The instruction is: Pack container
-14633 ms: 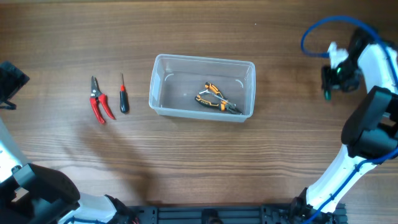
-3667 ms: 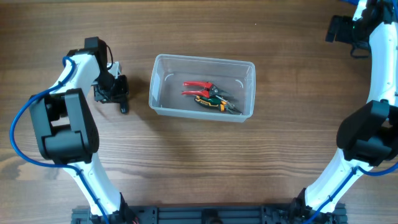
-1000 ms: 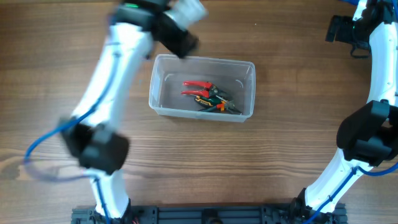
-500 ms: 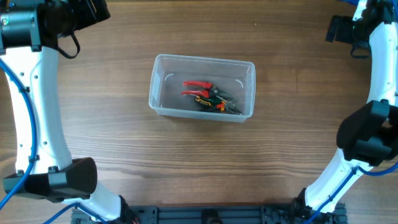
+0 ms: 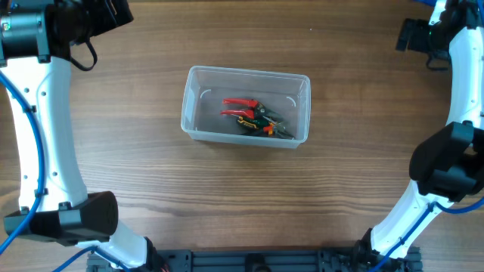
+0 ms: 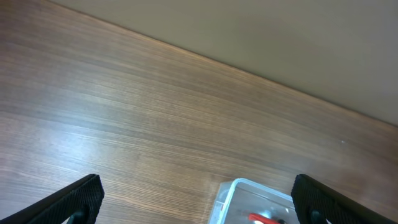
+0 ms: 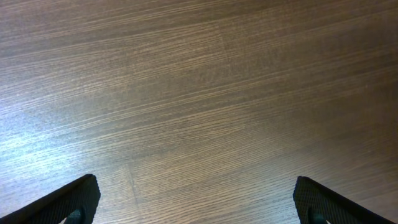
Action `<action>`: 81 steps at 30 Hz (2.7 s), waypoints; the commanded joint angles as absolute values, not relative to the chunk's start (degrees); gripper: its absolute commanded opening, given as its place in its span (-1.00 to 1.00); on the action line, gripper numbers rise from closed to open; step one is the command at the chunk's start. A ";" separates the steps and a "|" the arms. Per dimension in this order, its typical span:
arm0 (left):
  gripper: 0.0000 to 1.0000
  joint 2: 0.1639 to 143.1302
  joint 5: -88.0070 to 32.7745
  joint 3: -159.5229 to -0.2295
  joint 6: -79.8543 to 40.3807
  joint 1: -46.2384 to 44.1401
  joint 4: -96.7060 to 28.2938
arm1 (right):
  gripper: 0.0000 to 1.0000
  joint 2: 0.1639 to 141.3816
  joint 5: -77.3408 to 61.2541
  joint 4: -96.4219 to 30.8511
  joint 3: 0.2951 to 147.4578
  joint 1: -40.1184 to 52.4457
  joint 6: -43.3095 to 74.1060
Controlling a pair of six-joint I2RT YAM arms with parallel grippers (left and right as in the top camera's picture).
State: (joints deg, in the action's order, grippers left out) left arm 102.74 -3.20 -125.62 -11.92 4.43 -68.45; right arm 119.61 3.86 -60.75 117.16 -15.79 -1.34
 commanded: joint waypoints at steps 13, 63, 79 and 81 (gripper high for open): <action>1.00 59.18 1.08 -109.16 -6.33 2.90 -58.19 | 0.99 118.72 3.11 -60.58 117.73 -15.62 -1.50; 1.00 0.47 -10.02 -4.43 -6.42 1.17 -13.54 | 0.99 118.72 3.11 -60.45 117.73 -15.62 -1.48; 0.99 0.19 -6.37 -4.38 -0.16 1.17 -13.96 | 0.99 118.72 3.11 -60.42 117.73 -15.62 -1.50; 1.00 0.19 -6.39 -4.38 -0.16 1.17 -13.96 | 1.00 118.72 3.11 -60.42 117.73 -15.62 -1.50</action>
State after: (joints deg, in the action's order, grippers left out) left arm 1.06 -7.16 -4.99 -3.16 1.08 -13.91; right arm 119.61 3.44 -60.60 117.16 -15.79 -1.34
